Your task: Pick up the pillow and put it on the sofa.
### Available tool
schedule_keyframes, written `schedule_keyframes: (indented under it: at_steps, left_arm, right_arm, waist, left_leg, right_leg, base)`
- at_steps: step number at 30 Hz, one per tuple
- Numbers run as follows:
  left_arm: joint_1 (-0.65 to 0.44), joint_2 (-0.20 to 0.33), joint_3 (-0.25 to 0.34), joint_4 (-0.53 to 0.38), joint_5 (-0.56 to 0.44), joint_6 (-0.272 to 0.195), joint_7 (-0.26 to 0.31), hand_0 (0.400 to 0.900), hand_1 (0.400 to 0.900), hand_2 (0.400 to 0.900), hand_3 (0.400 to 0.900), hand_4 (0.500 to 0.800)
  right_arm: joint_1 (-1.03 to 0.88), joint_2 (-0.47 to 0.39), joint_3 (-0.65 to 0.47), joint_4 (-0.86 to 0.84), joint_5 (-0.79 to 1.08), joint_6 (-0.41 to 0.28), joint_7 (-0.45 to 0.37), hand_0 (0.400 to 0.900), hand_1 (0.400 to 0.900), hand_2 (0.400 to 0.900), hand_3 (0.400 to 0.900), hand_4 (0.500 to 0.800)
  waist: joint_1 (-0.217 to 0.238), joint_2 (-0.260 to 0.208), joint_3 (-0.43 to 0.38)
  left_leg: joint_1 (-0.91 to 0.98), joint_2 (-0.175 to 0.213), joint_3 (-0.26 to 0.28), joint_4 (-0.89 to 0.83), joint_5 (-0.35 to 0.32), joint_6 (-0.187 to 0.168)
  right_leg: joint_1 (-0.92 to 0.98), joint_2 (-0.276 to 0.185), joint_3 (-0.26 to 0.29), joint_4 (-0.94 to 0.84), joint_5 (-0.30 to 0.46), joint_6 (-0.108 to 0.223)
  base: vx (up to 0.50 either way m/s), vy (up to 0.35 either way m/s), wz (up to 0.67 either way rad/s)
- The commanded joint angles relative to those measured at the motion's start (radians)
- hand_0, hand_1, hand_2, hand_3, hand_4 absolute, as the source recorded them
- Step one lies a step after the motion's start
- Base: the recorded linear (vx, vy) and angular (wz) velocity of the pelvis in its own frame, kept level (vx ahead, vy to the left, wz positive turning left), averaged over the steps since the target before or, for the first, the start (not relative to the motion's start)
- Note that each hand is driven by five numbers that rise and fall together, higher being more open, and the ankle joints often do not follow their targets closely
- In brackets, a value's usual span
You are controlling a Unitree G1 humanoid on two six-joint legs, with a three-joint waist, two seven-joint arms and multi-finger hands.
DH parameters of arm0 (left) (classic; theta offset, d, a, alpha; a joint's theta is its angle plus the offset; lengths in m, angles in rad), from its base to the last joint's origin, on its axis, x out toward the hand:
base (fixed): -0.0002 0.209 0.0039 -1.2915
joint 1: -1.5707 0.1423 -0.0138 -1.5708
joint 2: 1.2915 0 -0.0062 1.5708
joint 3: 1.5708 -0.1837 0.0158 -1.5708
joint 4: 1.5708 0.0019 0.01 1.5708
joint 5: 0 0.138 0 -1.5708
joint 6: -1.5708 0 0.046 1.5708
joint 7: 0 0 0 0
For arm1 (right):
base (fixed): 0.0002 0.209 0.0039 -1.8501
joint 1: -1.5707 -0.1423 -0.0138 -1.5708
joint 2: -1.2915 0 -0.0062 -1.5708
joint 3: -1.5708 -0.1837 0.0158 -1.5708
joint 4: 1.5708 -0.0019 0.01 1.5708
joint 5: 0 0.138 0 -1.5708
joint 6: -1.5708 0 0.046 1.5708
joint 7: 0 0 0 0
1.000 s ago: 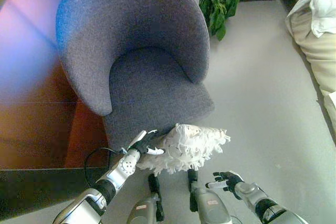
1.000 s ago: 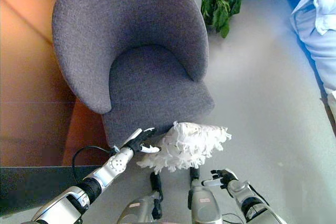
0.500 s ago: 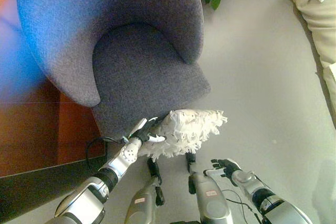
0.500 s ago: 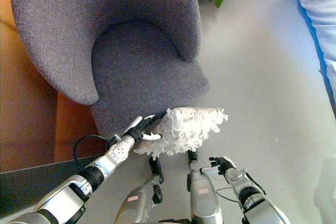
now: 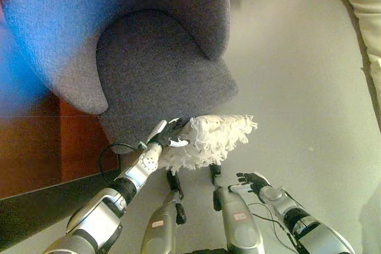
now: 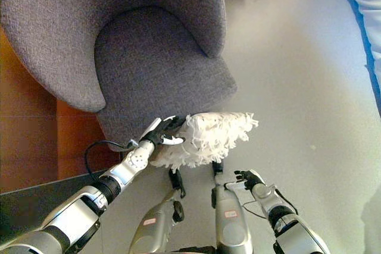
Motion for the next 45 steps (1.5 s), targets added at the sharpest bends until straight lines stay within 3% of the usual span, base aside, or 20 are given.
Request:
schedule_keyframes:
  at_steps: [1, 10, 19, 30, 31, 32, 34, 45]
  left_arm:
    - [-0.087, 0.000, -0.008, -0.010, -0.026, -0.040, 0.029, 0.900, 0.900, 0.900, 0.900, 0.800]
    - [-0.125, -0.017, -0.002, 0.027, -0.058, -0.057, 0.030, 0.900, 0.900, 0.900, 0.900, 0.800]
    - [-0.166, -0.022, -0.013, 0.020, -0.084, -0.037, 0.009, 0.900, 0.900, 0.900, 0.900, 0.800]
    - [-0.224, -0.025, -0.010, 0.049, -0.093, -0.021, 0.022, 0.900, 0.900, 0.900, 0.900, 0.800]
    - [-0.229, -0.024, -0.008, 0.054, -0.091, -0.021, 0.024, 0.822, 0.822, 0.822, 0.822, 0.753]
    - [-0.235, -0.024, -0.009, 0.058, -0.091, -0.019, 0.026, 0.525, 0.525, 0.525, 0.525, 0.575]
    - [-0.247, -0.023, -0.007, 0.067, -0.087, -0.021, 0.029, 0.400, 0.400, 0.400, 0.400, 0.500]
    - [-0.276, -0.014, -0.009, 0.071, -0.088, -0.043, 0.030, 0.400, 0.400, 0.400, 0.400, 0.500]
  right_arm:
    - [-0.008, -0.016, 0.051, -0.039, 0.033, 0.011, -0.014, 0.900, 0.900, 0.900, 0.900, 0.800]
    - [-0.034, -0.001, 0.064, -0.057, 0.047, 0.018, -0.023, 0.900, 0.900, 0.900, 0.900, 0.800]
    - [-0.046, 0.003, 0.080, -0.104, 0.067, 0.041, -0.035, 0.900, 0.900, 0.900, 0.900, 0.800]
    - [-0.059, 0.007, 0.099, -0.152, 0.089, 0.050, -0.057, 0.900, 0.900, 0.900, 0.900, 0.800]
    - [-0.061, 0.007, 0.101, -0.160, 0.089, 0.054, -0.059, 0.900, 0.900, 0.900, 0.900, 0.800]
    - [-0.060, 0.007, 0.102, -0.162, 0.091, 0.053, -0.061, 0.900, 0.900, 0.900, 0.900, 0.800]
    - [-0.061, 0.008, 0.108, -0.167, 0.095, 0.055, -0.066, 0.900, 0.900, 0.900, 0.900, 0.800]
    - [-0.055, 0.005, 0.113, -0.177, 0.095, 0.041, -0.070, 0.900, 0.900, 0.900, 0.900, 0.800]
  waist:
    - [-0.014, -0.035, 0.010]
    - [-0.021, -0.046, 0.026]
    - [-0.030, -0.053, 0.027]
    - [-0.043, -0.063, 0.027]
    - [-0.045, -0.065, 0.027]
    - [-0.046, -0.066, 0.027]
    - [-0.048, -0.068, 0.027]
    - [-0.051, -0.068, 0.027]
  left_leg:
    - [-0.076, 0.069, -0.024, 0.185, -0.100, -0.048]
    - [-0.100, 0.070, -0.025, 0.185, -0.095, -0.047]
    - [-0.143, 0.070, -0.020, 0.185, -0.087, -0.046]
    - [-0.212, 0.072, -0.016, 0.188, -0.071, -0.047]
    - [-0.218, 0.073, -0.015, 0.189, -0.070, -0.048]
    - [-0.221, 0.073, -0.014, 0.189, -0.071, -0.048]
    - [-0.229, 0.075, -0.013, 0.191, -0.069, -0.049]
    - [-0.248, 0.074, -0.020, 0.206, -0.072, -0.049]
  right_leg:
    - [-0.039, -0.052, 0.021, 0.113, -0.104, 0.080]
    - [-0.075, -0.042, 0.037, 0.130, -0.101, 0.082]
    - [-0.127, -0.036, 0.050, 0.145, -0.094, 0.086]
    - [-0.202, -0.030, 0.062, 0.163, -0.085, 0.089]
    - [-0.209, -0.029, 0.063, 0.164, -0.085, 0.089]
    - [-0.212, -0.029, 0.063, 0.166, -0.086, 0.089]
    - [-0.221, -0.027, 0.065, 0.167, -0.085, 0.090]
    - [-0.235, -0.031, 0.064, 0.175, -0.085, 0.089]
  base:
    - [-0.01, -0.016, -0.03]
    - [-0.01, -0.014, -0.06]
    - [-0.01, -0.016, -0.03]
    - [-0.01, -0.012, -0.03]
    - [-0.01, -0.009, -0.04]
    - [-0.02, -0.012, -0.03]
    - [0.00, 0.000, 0.00]
    - [0.00, -0.001, 0.01]
